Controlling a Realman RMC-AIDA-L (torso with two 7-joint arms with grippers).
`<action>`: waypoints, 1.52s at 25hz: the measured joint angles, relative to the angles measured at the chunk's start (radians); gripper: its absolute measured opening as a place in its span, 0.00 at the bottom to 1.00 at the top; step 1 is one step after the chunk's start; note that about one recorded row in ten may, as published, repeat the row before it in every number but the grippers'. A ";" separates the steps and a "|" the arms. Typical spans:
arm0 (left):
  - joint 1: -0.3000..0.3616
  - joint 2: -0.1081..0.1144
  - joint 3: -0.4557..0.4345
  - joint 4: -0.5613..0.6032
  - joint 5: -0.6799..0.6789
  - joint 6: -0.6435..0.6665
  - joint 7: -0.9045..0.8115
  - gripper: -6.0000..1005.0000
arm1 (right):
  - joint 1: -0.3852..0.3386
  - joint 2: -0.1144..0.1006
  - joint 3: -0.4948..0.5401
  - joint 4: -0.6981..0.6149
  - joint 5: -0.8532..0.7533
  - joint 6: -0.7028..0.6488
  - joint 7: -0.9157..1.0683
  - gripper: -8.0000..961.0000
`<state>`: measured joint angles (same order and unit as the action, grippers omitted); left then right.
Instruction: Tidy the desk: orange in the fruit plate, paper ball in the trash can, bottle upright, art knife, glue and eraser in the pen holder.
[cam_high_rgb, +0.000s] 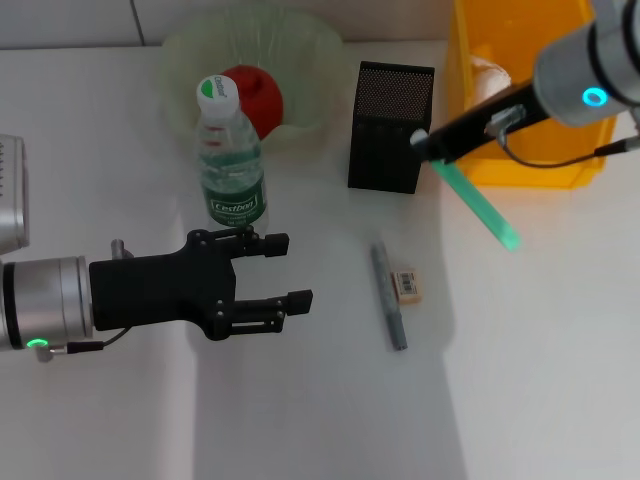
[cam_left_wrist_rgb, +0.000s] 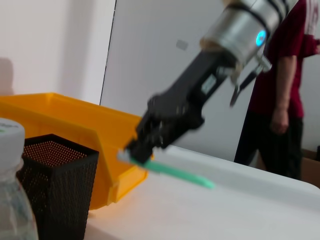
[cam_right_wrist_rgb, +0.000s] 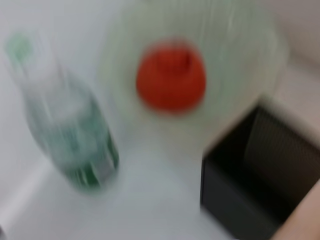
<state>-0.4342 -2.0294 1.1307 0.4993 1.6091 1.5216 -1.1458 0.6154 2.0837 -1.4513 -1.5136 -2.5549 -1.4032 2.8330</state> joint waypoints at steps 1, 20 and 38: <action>0.000 0.000 0.000 0.002 0.000 0.000 -0.001 0.76 | -0.027 0.000 0.029 -0.064 0.031 -0.003 -0.014 0.19; -0.016 -0.013 0.000 0.004 -0.008 0.003 0.003 0.76 | -0.006 -0.013 0.611 0.800 1.198 0.192 -1.110 0.19; -0.026 -0.018 -0.016 0.007 -0.011 0.016 0.005 0.76 | 0.168 0.003 0.628 1.173 1.203 0.438 -1.405 0.26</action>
<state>-0.4602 -2.0478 1.1148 0.5062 1.5982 1.5374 -1.1412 0.7832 2.0864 -0.8229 -0.3405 -1.3514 -0.9655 1.4277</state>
